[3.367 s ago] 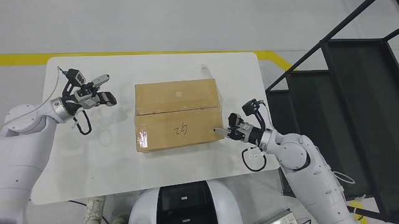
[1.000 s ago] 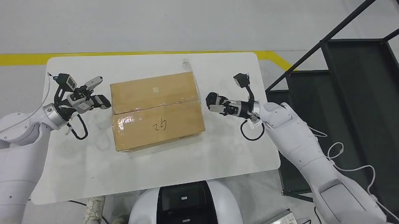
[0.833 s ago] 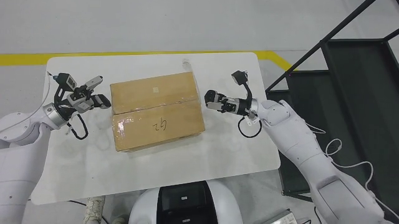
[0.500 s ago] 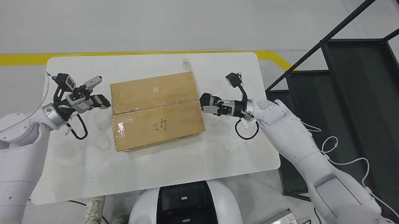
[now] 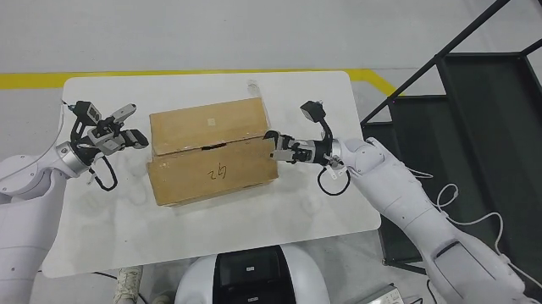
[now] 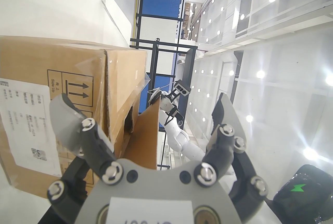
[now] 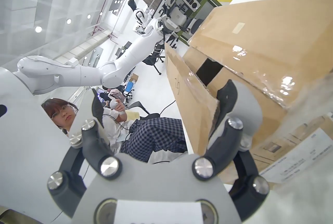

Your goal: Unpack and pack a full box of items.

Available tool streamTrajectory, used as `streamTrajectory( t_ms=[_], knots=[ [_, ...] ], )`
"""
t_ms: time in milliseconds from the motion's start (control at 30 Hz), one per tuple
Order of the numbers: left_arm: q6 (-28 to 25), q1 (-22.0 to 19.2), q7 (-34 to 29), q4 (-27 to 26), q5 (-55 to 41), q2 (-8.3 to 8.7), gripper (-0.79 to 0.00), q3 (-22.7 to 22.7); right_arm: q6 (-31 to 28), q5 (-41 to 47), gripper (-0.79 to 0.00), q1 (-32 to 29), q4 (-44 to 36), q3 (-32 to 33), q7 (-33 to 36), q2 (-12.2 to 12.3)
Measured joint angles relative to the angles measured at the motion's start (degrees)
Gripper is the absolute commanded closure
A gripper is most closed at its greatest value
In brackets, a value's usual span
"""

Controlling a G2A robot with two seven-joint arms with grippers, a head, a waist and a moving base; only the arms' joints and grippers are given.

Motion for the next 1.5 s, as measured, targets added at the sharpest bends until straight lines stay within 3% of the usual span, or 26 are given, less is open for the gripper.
streamTrajectory(
  t_ms=[567, 900, 1267, 1500],
  knots=[
    [-0.6, 0.4, -0.4, -0.1, -0.4, -0.14, -0.785, -0.4, -0.5, -6.3, -0.785, -2.1, -12.2, -6.9, -0.6, 8.2],
    [-0.5, 0.6, -0.7, -1.1, 0.0, -0.21, -0.785, -0.3, 0.4, -8.3, -0.785, -5.2, -17.5, -7.9, 0.4, 11.4],
    [-0.4, 0.5, -1.0, -1.2, 0.1, -0.38, -0.785, 0.1, 3.6, -6.4, -0.785, -4.0, -20.8, -14.7, 3.6, 12.1],
    [-1.0, 0.9, -1.7, -0.8, -0.3, -0.26, -0.785, -0.8, 6.7, -5.3, -0.785, -1.5, -14.8, -18.0, 4.4, 10.6]
  ],
)
